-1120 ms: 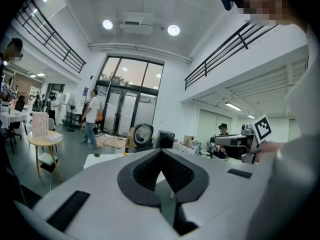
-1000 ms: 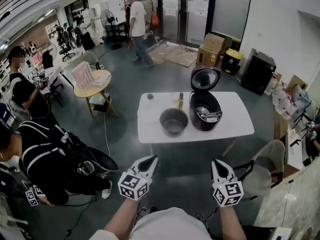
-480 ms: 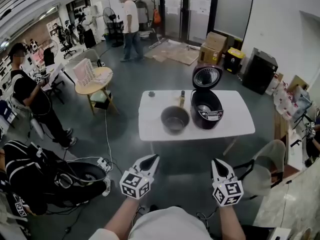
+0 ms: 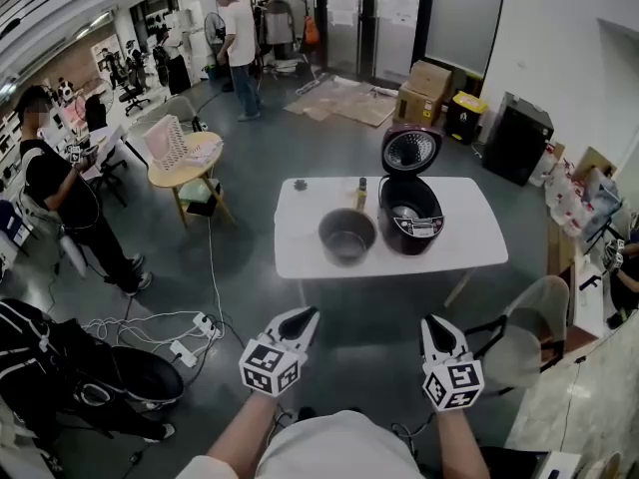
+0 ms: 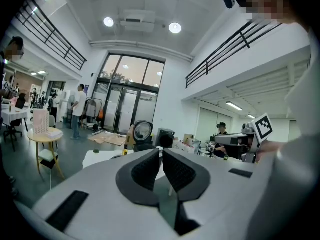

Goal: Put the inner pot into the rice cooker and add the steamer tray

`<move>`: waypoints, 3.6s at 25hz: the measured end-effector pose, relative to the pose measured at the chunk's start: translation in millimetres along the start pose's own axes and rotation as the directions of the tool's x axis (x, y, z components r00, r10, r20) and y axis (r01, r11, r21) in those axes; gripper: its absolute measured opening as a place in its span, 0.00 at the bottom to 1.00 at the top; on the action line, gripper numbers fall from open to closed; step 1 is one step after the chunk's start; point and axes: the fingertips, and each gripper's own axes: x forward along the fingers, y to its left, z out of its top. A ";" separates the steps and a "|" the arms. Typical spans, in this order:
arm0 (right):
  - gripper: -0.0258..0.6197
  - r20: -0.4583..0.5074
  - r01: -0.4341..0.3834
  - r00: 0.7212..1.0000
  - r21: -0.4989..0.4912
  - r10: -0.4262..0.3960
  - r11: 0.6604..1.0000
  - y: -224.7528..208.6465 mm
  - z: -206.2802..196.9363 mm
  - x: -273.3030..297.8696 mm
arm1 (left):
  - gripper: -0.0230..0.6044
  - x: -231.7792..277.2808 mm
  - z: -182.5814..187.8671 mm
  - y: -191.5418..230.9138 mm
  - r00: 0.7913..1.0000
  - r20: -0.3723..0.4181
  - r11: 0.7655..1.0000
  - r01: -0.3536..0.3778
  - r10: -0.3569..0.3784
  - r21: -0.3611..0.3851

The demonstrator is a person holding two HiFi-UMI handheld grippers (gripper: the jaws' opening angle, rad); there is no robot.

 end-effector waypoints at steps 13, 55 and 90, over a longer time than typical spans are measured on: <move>0.28 -0.012 -0.018 1.000 0.009 0.018 1.000 -14.6 -5.3 -0.4 | 0.28 9.0 -5.1 -7.3 1.000 0.001 0.999 0.005 -0.005 -0.053; 0.31 -0.129 0.002 0.992 0.048 0.004 0.999 -107.1 -29.0 131.0 | 0.37 148.1 -12.0 65.6 0.997 -0.067 0.992 0.038 -0.046 -0.116; 0.30 -0.230 0.046 0.973 0.070 -0.029 0.997 -188.8 -32.2 331.2 | 0.37 325.0 0.9 185.1 0.979 -0.167 0.985 0.091 -0.115 -0.144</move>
